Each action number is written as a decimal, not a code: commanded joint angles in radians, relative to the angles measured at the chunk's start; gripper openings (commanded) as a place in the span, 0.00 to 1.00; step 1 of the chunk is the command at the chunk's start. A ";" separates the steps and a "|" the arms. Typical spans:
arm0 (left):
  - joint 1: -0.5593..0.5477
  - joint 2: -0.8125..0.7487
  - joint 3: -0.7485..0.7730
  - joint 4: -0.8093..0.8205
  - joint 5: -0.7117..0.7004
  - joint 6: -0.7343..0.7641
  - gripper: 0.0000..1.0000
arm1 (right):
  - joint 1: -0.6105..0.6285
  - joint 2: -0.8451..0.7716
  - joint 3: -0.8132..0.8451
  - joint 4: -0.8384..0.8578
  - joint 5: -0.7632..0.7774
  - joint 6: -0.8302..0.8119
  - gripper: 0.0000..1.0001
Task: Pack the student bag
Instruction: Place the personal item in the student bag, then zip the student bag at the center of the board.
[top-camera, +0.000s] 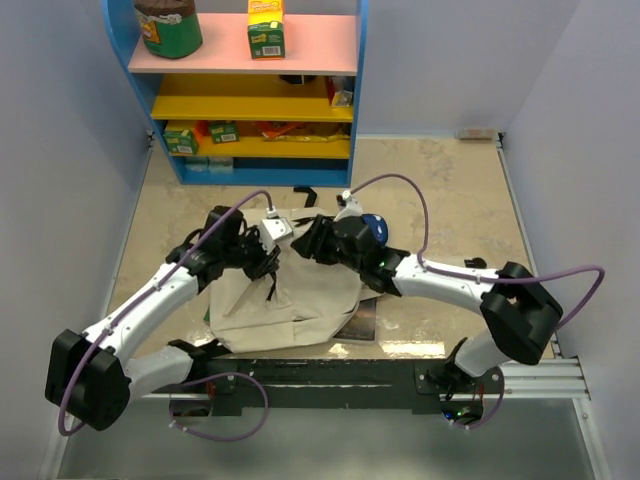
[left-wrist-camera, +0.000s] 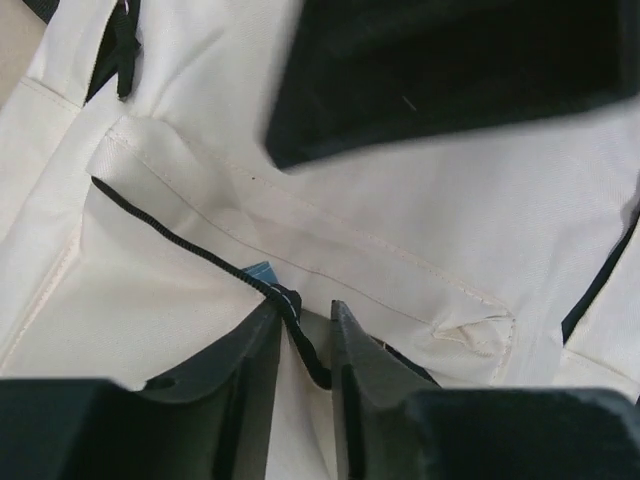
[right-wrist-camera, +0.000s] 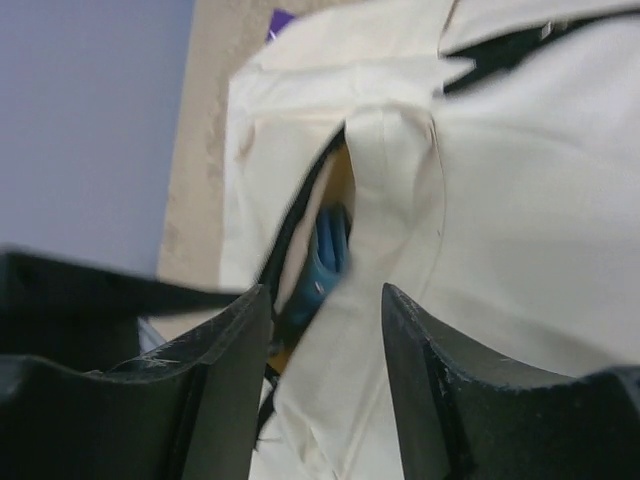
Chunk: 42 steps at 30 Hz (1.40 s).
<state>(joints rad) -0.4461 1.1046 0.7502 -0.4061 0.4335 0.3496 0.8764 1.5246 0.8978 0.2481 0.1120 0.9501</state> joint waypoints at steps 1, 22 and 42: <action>-0.005 0.021 0.106 -0.014 -0.025 0.049 0.44 | 0.153 -0.067 -0.079 0.010 0.121 -0.076 0.49; -0.045 -0.039 0.098 -0.431 0.191 0.385 0.56 | 0.394 -0.009 -0.042 -0.105 0.449 -0.223 0.55; -0.163 0.060 -0.040 -0.112 -0.054 0.244 0.57 | 0.400 -0.072 -0.131 -0.096 0.500 -0.116 0.53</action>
<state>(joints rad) -0.5766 1.1481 0.7364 -0.6151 0.4980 0.6453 1.2755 1.5097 0.7933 0.1345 0.5587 0.7887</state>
